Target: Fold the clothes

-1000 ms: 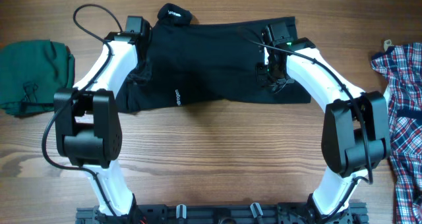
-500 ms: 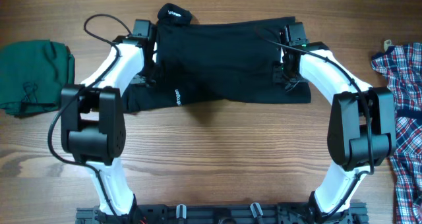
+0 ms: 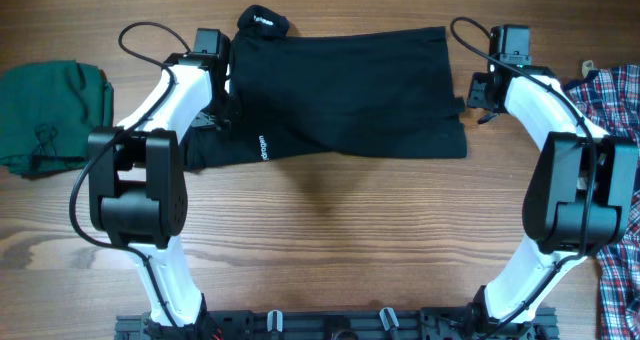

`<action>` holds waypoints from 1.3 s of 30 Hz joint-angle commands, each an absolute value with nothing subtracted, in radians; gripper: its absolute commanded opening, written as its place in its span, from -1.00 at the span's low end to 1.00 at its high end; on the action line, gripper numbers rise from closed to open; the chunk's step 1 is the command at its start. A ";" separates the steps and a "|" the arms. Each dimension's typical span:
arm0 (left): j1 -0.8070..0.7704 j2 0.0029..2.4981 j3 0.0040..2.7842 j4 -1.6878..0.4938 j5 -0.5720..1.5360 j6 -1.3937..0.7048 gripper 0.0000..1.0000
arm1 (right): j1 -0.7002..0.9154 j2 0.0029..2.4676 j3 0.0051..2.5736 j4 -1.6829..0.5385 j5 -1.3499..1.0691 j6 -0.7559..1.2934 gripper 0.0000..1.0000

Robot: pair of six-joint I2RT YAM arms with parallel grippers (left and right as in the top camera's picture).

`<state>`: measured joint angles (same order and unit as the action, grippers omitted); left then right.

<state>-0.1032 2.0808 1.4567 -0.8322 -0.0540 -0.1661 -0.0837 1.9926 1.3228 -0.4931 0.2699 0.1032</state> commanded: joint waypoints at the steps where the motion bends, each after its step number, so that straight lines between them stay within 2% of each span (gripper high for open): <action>1: -0.083 2.111 1.510 -0.878 -0.045 -0.169 -0.78 | -0.089 1.980 1.403 -0.546 0.228 0.104 0.36; 2: -0.083 2.088 1.548 -0.891 0.016 -0.169 -0.65 | -0.089 1.958 1.434 -0.580 0.203 0.104 0.40; 4: -0.083 2.019 1.623 -0.906 0.174 -0.169 -0.56 | -0.088 1.917 1.509 -0.658 0.154 0.105 0.45; 6: -0.082 1.956 1.659 -0.899 0.235 -0.169 -0.33 | -0.088 1.879 1.539 -0.686 0.148 0.105 0.68; 7: -0.082 1.907 1.665 -0.872 0.235 -0.168 0.68 | -0.088 1.863 1.538 -0.680 0.148 0.105 0.99; 8: -0.082 1.889 1.665 -0.859 0.234 -0.168 0.99 | -0.088 1.862 1.538 -0.675 0.148 0.105 0.99; 39: -0.082 1.873 1.665 -0.841 0.235 -0.168 1.00 | -0.088 1.863 1.536 -0.669 0.148 0.105 1.00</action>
